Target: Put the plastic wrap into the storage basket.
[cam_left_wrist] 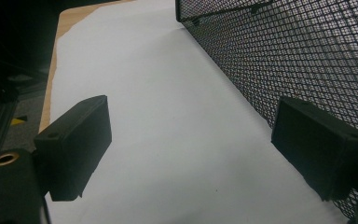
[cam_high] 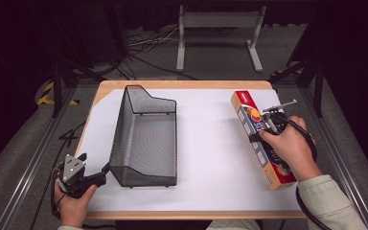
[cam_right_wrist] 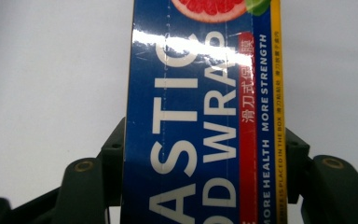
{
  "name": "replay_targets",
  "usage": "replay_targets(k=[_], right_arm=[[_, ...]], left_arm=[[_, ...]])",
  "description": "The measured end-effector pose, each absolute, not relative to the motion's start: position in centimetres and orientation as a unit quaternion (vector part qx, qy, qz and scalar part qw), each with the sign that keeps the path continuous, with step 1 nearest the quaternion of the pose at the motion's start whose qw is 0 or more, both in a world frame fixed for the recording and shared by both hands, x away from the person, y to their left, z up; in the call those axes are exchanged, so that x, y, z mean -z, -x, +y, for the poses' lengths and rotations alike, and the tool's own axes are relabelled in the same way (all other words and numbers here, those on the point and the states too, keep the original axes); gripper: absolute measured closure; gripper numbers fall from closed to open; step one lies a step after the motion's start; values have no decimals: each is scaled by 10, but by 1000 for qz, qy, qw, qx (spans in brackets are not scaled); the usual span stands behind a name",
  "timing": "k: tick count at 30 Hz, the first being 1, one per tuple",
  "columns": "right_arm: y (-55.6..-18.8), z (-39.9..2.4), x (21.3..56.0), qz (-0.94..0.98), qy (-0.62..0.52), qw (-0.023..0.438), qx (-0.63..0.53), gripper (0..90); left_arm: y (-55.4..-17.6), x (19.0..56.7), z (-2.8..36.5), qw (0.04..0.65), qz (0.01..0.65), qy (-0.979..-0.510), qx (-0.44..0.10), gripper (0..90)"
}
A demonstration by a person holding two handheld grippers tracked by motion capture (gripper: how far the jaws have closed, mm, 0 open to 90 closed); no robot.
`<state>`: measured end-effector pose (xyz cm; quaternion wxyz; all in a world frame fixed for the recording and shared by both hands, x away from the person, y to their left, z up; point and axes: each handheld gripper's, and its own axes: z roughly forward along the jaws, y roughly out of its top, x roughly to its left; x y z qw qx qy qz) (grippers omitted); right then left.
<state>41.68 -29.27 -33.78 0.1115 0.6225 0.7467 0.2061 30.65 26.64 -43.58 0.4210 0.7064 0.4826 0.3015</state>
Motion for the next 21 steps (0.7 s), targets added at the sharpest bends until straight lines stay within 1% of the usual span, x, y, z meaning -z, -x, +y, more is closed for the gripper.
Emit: replay_targets(k=[11, 21], right_arm=[[-414, -281, 315, 745, -616, 115, -227, 405], [-414, -237, 294, 757, -597, 105, -245, 404]], left_arm=[[-308, 437, 266, 418, 481, -709, -302, 128], [-310, 436, 265, 414, 484, -709, -303, 128]])
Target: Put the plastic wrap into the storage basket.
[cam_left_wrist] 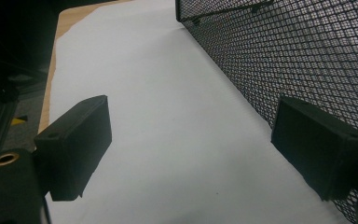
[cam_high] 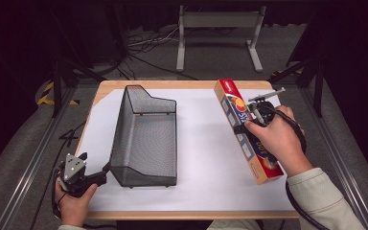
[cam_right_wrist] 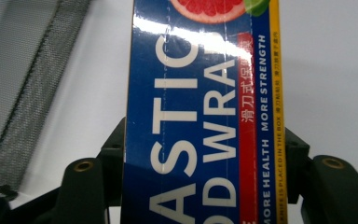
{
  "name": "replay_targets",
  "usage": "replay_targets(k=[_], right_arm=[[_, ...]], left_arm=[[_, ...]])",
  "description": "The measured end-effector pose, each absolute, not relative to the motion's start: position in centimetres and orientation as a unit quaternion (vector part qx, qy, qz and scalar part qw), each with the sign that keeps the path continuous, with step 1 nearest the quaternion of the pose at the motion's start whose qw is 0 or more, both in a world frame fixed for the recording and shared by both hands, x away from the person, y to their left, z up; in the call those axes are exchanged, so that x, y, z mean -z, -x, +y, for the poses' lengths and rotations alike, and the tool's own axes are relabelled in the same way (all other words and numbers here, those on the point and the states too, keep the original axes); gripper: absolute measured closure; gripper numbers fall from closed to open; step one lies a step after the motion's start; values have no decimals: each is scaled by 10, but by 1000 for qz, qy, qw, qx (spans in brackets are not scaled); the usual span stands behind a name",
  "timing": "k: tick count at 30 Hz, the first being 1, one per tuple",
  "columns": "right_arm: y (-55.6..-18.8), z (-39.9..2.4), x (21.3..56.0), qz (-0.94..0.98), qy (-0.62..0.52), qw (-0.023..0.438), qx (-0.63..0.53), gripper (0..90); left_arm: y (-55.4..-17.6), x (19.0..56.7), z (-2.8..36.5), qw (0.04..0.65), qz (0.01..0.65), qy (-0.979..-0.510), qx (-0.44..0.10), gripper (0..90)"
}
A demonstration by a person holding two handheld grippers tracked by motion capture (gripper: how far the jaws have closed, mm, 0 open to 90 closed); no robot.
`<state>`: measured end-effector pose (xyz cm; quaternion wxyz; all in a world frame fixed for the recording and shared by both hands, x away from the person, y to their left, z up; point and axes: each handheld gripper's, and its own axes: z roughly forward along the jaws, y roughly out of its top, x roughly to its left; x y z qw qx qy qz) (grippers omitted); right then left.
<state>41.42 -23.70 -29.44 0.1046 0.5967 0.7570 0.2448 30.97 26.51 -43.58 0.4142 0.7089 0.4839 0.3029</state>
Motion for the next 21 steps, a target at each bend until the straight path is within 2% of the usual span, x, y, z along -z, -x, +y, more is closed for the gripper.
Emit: replay_targets(k=[21], right_arm=[[-415, -150, 272, 790, -538, 95, -279, 404]], left_arm=[[-315, 436, 264, 420, 480, -708, -303, 125]])
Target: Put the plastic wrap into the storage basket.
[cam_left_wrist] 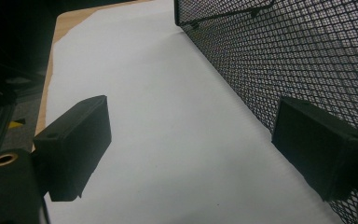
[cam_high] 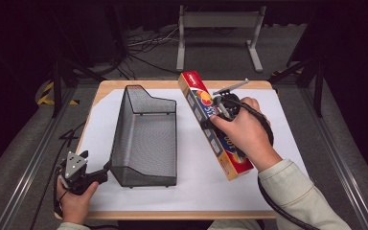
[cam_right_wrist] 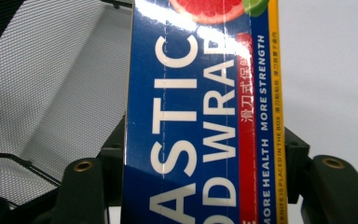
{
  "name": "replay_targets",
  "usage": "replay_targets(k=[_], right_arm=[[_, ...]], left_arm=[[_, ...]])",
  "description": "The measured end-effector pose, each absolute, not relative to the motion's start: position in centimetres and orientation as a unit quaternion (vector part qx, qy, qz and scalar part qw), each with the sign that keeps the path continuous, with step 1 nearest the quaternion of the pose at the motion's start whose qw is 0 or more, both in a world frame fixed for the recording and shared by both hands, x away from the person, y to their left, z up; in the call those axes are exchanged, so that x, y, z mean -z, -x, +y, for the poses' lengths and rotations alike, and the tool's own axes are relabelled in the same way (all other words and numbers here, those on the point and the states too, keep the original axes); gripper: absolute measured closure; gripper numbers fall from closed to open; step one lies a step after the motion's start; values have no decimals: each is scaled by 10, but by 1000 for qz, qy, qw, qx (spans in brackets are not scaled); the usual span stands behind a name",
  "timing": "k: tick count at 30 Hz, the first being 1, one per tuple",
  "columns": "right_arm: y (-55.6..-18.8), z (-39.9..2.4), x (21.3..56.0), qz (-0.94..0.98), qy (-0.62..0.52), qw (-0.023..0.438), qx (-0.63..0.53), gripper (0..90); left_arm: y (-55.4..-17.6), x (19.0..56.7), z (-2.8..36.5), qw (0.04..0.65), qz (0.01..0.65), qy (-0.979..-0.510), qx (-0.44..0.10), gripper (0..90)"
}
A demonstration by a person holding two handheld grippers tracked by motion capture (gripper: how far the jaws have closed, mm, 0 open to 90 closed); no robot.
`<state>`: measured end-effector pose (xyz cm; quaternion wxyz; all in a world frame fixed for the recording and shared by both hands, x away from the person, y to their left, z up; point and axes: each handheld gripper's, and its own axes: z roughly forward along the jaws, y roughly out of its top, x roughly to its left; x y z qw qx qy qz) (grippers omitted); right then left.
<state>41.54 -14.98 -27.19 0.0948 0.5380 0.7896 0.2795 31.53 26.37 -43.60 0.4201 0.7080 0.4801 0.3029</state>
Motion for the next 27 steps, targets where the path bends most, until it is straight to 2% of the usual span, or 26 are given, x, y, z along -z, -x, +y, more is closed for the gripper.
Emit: replay_targets(k=[20, 27], right_arm=[[-420, -88, 269, 813, -504, 67, -284, 403], [-424, -61, 279, 816, -500, 64, -283, 404]], left_arm=[[-308, 437, 268, 420, 482, -706, -305, 127], [-300, 437, 274, 424, 490, -698, -306, 127]])
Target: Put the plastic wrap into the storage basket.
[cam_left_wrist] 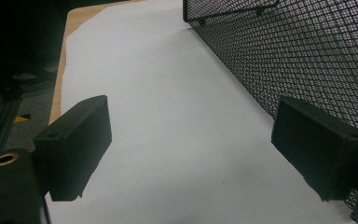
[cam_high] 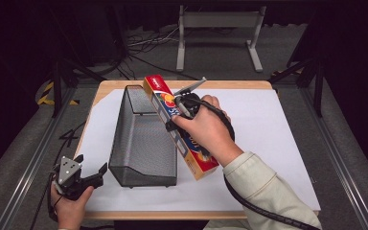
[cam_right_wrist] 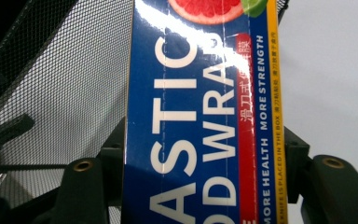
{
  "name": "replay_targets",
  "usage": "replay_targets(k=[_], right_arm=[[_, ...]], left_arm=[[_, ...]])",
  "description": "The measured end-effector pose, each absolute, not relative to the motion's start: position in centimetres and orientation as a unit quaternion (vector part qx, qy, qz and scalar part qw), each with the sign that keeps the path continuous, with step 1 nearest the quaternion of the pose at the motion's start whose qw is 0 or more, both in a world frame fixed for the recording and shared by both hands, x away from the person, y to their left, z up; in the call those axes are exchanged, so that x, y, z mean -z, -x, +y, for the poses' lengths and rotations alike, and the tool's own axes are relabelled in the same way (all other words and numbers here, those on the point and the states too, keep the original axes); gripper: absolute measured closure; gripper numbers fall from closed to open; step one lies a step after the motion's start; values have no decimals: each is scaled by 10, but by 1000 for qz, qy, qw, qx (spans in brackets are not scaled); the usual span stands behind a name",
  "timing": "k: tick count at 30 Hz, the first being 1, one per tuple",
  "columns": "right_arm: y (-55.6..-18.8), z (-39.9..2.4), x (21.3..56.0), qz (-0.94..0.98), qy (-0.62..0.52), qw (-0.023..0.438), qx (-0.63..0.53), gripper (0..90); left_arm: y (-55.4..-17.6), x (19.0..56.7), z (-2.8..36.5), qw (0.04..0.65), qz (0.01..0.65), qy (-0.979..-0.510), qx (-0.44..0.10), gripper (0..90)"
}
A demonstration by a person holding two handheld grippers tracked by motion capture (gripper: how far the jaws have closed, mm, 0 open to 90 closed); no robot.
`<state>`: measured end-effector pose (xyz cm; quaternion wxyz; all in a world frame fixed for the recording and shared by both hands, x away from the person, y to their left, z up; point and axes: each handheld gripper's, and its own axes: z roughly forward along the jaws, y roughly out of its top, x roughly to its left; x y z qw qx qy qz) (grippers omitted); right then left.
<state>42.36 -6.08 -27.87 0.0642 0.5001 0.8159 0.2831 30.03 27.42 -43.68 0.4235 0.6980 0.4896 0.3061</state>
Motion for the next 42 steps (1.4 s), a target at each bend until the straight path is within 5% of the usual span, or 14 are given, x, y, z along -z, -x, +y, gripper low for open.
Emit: replay_targets(k=[42], right_arm=[[-423, 7, 320, 808, -530, 66, -248, 401]], left_arm=[[-314, 436, 263, 425, 474, -709, -304, 129]])
